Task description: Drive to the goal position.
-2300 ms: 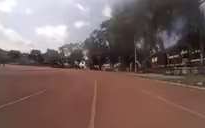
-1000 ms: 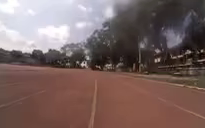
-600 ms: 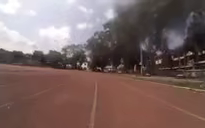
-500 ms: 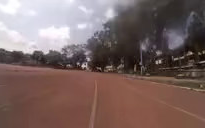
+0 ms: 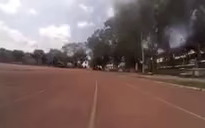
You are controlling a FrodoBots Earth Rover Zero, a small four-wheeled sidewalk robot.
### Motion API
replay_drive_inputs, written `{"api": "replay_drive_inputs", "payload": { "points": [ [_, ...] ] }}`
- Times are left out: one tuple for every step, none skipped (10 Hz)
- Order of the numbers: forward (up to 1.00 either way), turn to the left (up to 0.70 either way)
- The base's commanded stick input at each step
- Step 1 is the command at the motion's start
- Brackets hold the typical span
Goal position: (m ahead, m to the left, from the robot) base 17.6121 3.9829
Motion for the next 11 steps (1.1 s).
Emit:
{"api": "replay_drive_inputs", "payload": {
  "points": [
    [0.70, 0.00],
    [0.70, 0.00],
    [0.70, 0.00],
    [0.70, 0.00],
    [0.70, 0.00],
    [0.70, 0.00],
    [0.70, 0.00],
    [0.70, 0.00],
    [0.70, 0.00],
    [0.70, 0.00],
    [0.70, 0.00]
  ]
}}
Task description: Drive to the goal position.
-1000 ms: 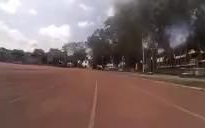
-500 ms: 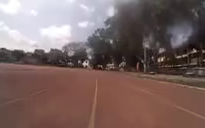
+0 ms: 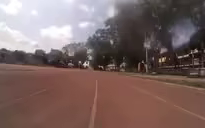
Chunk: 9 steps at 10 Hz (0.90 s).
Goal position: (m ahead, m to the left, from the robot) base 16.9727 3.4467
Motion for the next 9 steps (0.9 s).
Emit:
{"api": "replay_drive_inputs", "payload": {
  "points": [
    [0.70, 0.00],
    [0.70, 0.00],
    [0.70, 0.00],
    [0.70, 0.00],
    [0.70, 0.00],
    [0.70, 0.00],
    [0.70, 0.00],
    [0.70, 0.00],
    [0.70, 0.00]
  ]
}}
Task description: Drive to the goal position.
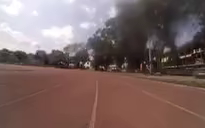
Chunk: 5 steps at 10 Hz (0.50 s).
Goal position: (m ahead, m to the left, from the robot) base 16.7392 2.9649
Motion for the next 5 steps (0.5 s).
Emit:
{"api": "replay_drive_inputs", "payload": {
  "points": [
    [0.70, 0.00],
    [0.70, 0.00],
    [0.70, 0.00],
    [0.70, 0.00],
    [0.70, 0.00]
  ]
}}
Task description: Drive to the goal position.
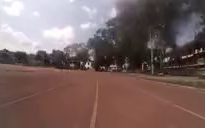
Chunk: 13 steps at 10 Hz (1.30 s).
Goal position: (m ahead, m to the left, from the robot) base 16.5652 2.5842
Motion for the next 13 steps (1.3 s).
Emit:
{"api": "replay_drive_inputs", "payload": {
  "points": [
    [0.70, 0.00],
    [0.70, 0.00],
    [0.70, 0.00],
    [0.70, 0.00],
    [0.70, 0.00],
    [0.70, 0.00],
    [0.70, 0.00],
    [0.70, 0.00],
    [0.70, 0.00],
    [0.70, 0.00],
    [0.70, 0.00],
    [0.70, 0.00],
    [0.70, 0.00]
  ]
}}
